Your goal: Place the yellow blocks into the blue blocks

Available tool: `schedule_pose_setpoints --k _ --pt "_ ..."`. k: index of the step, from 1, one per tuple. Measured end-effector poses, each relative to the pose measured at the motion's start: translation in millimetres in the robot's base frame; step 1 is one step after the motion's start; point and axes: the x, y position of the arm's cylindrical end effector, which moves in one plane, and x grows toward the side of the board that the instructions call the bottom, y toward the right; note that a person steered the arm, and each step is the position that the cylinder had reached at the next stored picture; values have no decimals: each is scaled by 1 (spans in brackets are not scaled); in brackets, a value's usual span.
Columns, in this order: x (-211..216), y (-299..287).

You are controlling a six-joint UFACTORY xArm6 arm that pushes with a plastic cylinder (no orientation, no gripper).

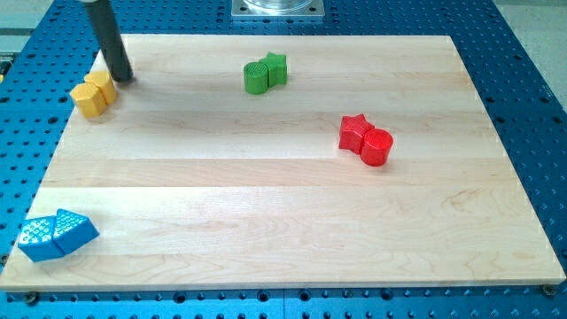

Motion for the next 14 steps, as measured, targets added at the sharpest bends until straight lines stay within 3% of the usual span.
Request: schedule_pose_setpoints --k 1,3,4,6,8,9,11,13,14 --pt "51 -1" --pt "8 -27" --pt "40 -56" --pt "65 -57" --pt "216 -16" --pt "201 -25" --pt "162 24" --pt "193 53" --pt "167 53"
